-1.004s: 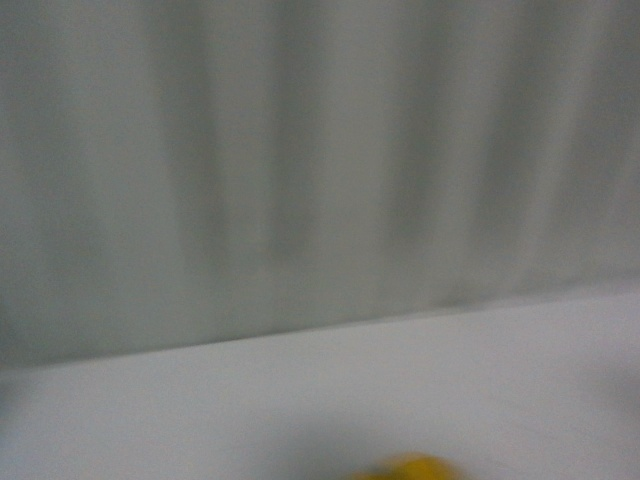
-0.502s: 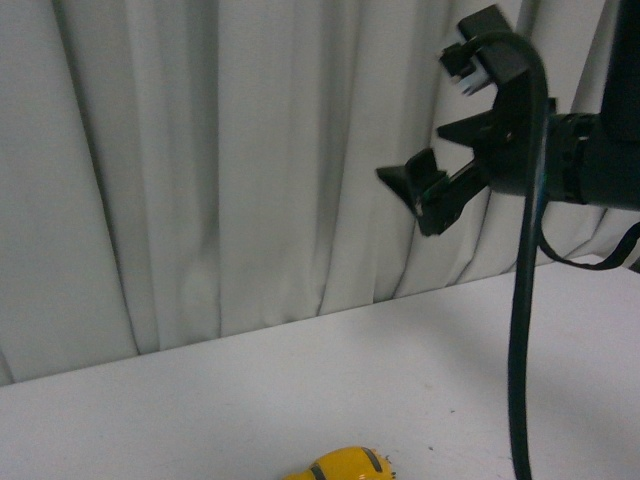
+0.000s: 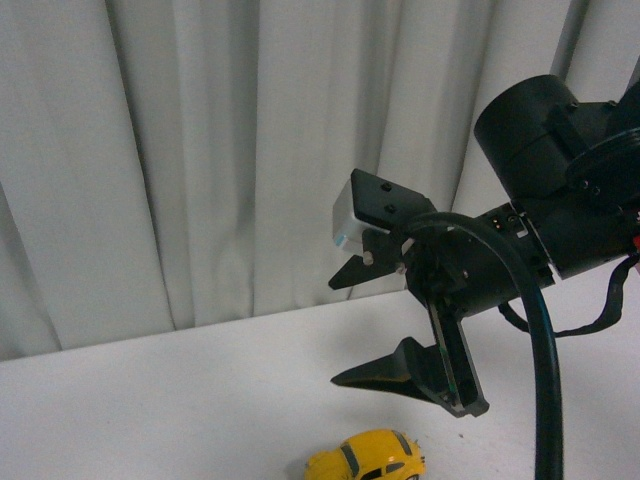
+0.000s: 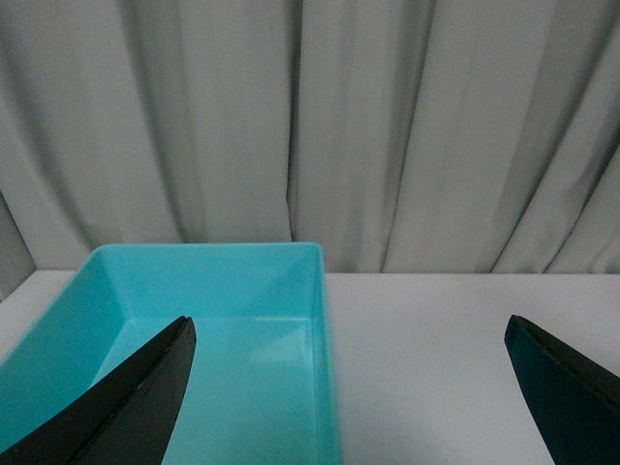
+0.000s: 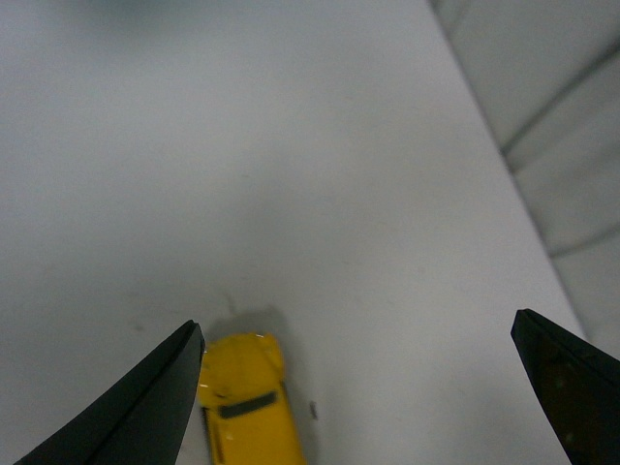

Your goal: Wind up and store yellow beetle toy

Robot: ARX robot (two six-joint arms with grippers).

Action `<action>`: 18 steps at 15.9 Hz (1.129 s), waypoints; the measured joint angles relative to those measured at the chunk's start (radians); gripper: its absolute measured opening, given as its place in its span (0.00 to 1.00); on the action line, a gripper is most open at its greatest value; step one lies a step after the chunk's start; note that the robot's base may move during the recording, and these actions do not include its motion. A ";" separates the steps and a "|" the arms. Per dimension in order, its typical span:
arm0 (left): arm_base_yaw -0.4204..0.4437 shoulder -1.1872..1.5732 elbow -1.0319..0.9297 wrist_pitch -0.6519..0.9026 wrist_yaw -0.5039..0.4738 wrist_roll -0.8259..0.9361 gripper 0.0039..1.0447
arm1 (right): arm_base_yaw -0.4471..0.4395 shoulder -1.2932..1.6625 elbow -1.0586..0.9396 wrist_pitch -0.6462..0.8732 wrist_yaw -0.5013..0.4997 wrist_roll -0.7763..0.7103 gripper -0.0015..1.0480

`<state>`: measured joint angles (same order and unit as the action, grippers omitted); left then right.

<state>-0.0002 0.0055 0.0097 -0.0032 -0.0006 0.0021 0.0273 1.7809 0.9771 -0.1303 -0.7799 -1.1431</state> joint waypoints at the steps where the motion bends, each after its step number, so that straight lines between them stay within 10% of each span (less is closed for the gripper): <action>1: 0.000 0.000 0.000 0.000 0.000 0.000 0.94 | 0.021 0.005 0.009 -0.082 -0.015 -0.069 0.94; 9: 0.000 0.000 0.000 0.000 0.000 0.000 0.94 | 0.029 0.100 0.017 -0.376 0.047 -0.536 0.94; 18: 0.000 0.000 0.000 0.000 0.000 0.000 0.94 | -0.063 0.268 0.119 -0.423 0.103 -0.584 0.94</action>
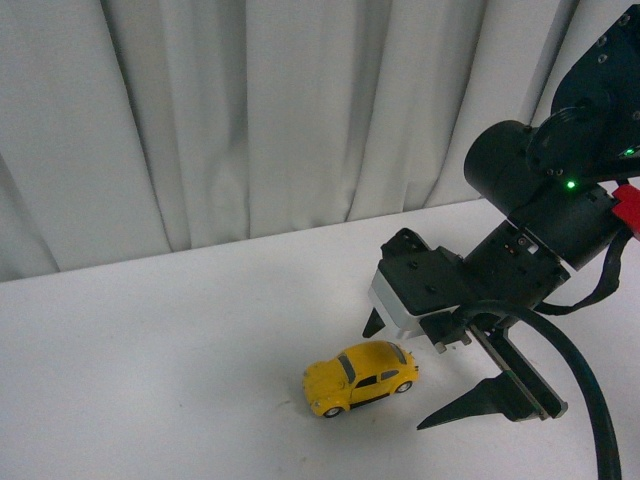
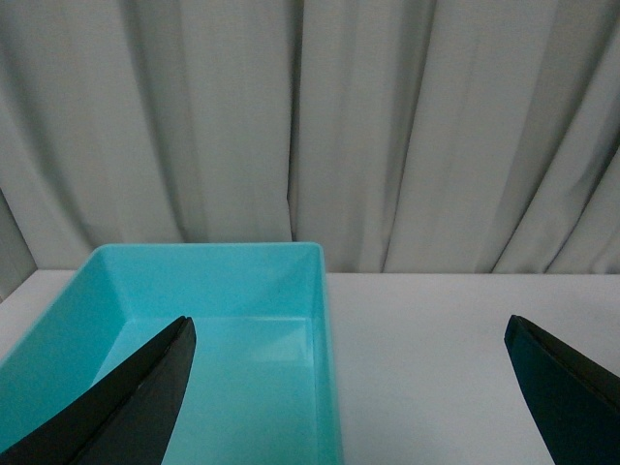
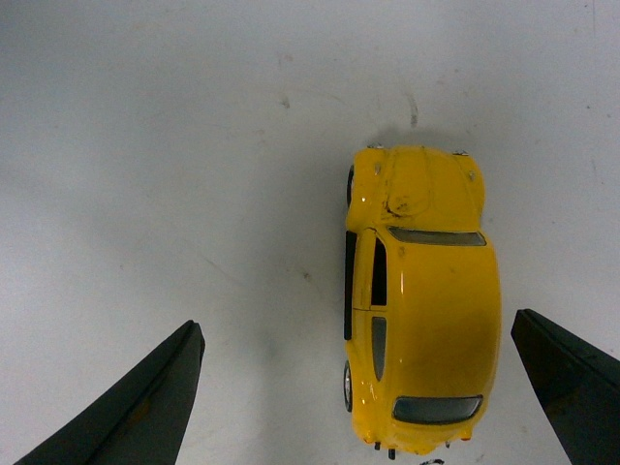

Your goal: Wind up and store yellow beetle toy

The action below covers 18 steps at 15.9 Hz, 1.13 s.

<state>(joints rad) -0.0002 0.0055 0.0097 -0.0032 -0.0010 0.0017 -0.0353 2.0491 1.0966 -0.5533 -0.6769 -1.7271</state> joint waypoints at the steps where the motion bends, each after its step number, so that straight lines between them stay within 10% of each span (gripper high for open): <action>1: 0.000 0.000 0.000 0.000 0.000 0.000 0.94 | 0.000 0.018 0.016 -0.008 0.003 0.000 0.94; 18: 0.000 0.000 0.000 0.000 0.000 0.000 0.94 | 0.102 0.157 0.199 0.008 0.114 0.245 0.94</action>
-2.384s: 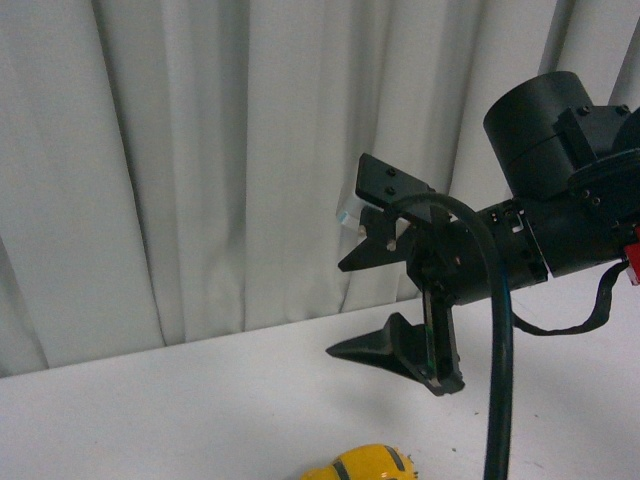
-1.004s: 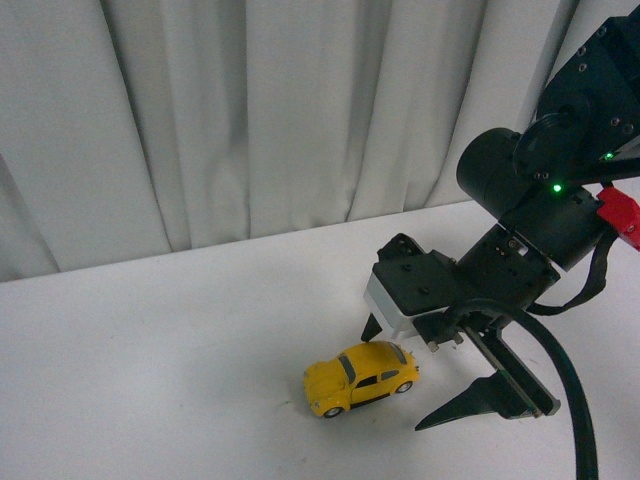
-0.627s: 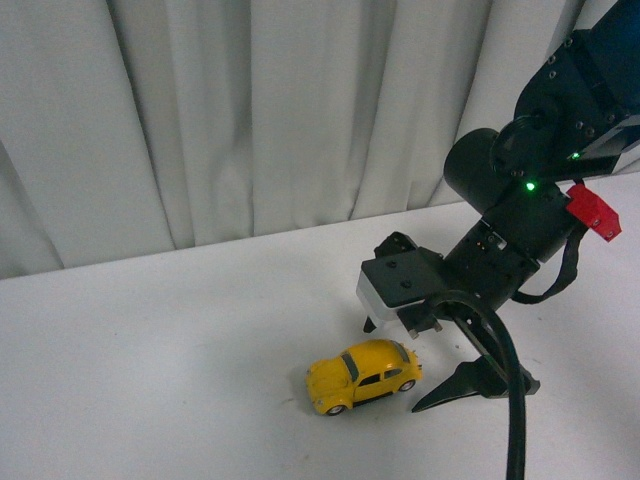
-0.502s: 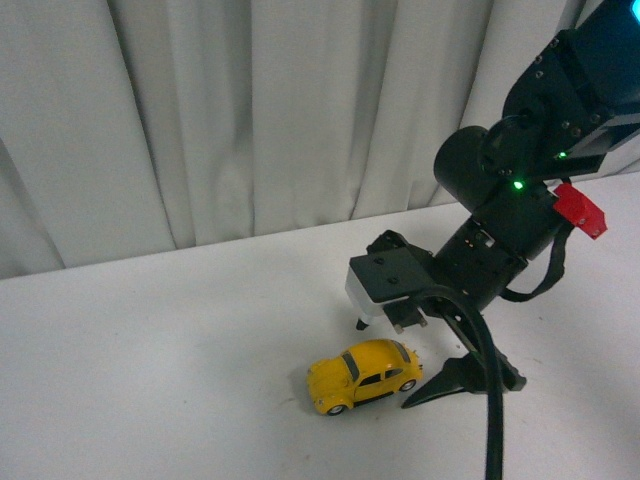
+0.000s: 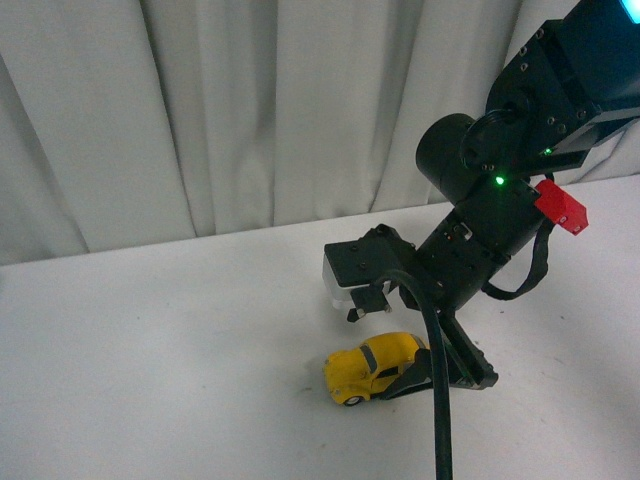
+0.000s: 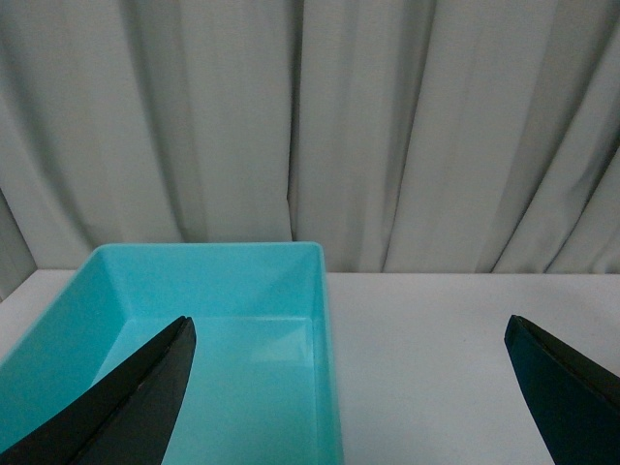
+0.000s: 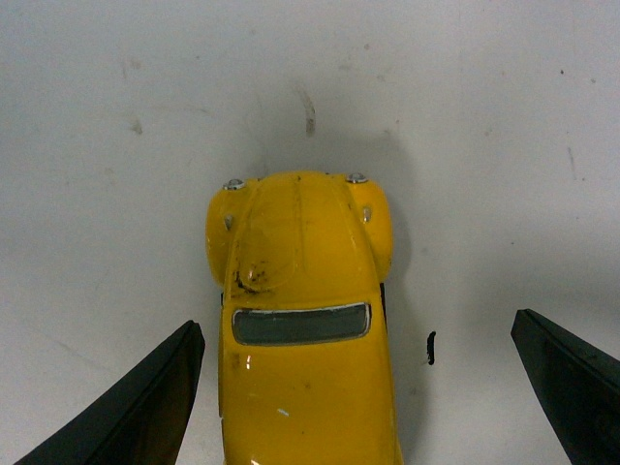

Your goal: Wind up and store yellow beetle toy

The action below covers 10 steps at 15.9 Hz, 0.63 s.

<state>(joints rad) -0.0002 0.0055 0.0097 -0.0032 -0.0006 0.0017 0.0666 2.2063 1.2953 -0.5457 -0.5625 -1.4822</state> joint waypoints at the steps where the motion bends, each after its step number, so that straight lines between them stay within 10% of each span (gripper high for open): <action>1: 0.000 0.000 0.000 0.000 0.000 0.000 0.94 | 0.003 0.000 -0.001 0.002 0.008 0.002 0.94; 5: 0.000 0.000 0.000 0.000 0.000 0.000 0.94 | 0.027 -0.003 -0.037 0.024 0.021 -0.006 0.94; 10: 0.000 0.000 0.000 0.000 0.000 0.000 0.94 | 0.038 -0.018 -0.073 0.047 0.035 -0.011 0.50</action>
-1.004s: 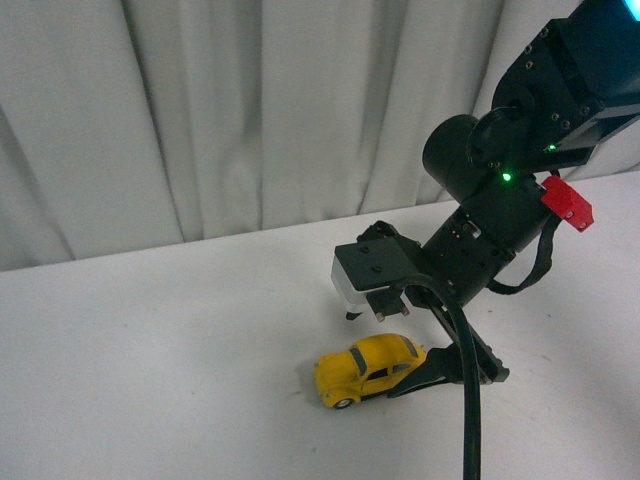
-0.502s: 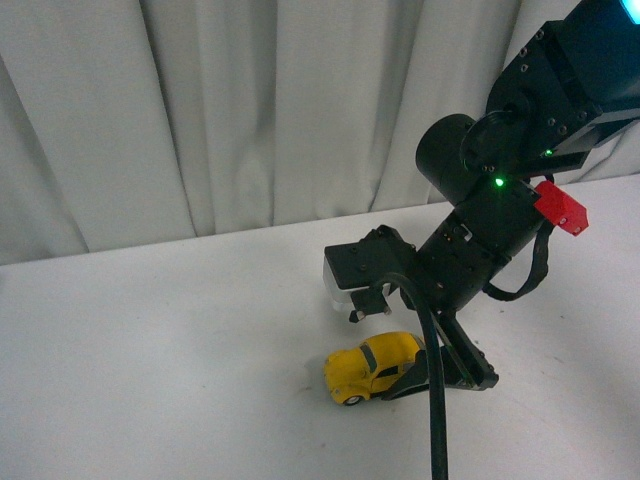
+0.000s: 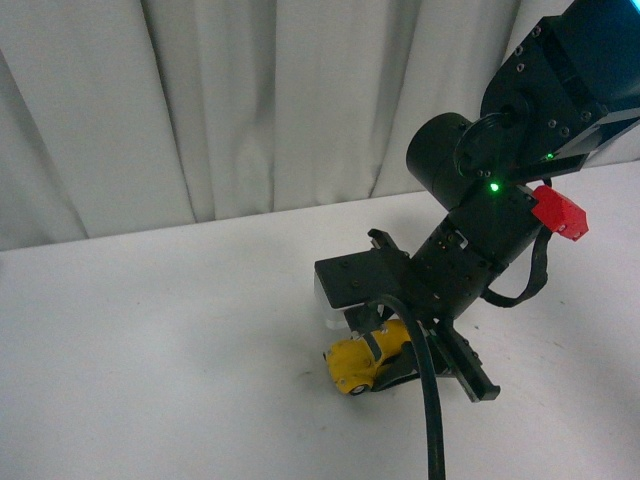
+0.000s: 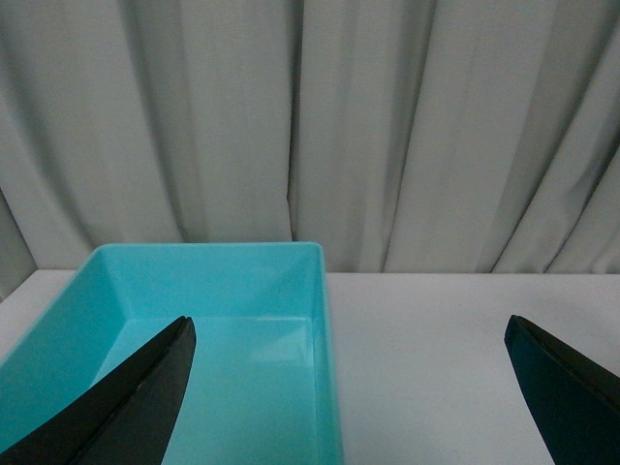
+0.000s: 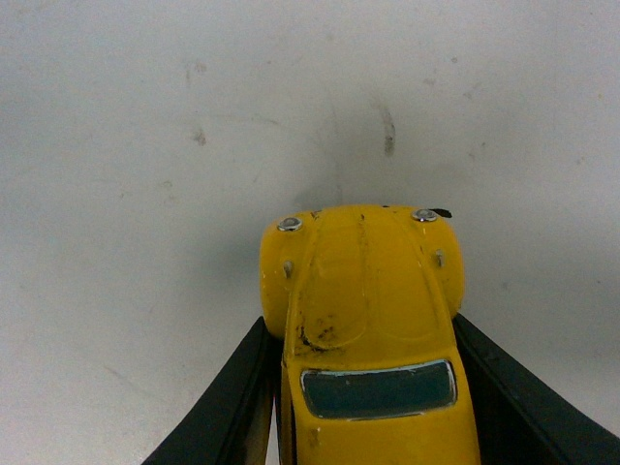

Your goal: Wind up and store yellow beetle toy

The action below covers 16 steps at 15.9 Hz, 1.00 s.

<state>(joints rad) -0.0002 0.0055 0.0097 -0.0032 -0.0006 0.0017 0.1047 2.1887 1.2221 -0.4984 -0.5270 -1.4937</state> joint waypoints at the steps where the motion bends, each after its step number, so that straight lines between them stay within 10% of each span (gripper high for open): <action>1: 0.000 0.000 0.000 0.000 0.000 0.000 0.94 | 0.000 -0.006 -0.005 0.002 0.008 -0.002 0.45; 16: 0.000 0.000 0.000 0.000 0.000 0.000 0.94 | -0.042 -0.032 -0.120 0.135 -0.059 -0.014 0.42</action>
<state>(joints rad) -0.0002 0.0055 0.0097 -0.0032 -0.0006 0.0021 0.0624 2.1567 1.1023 -0.3634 -0.5858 -1.5082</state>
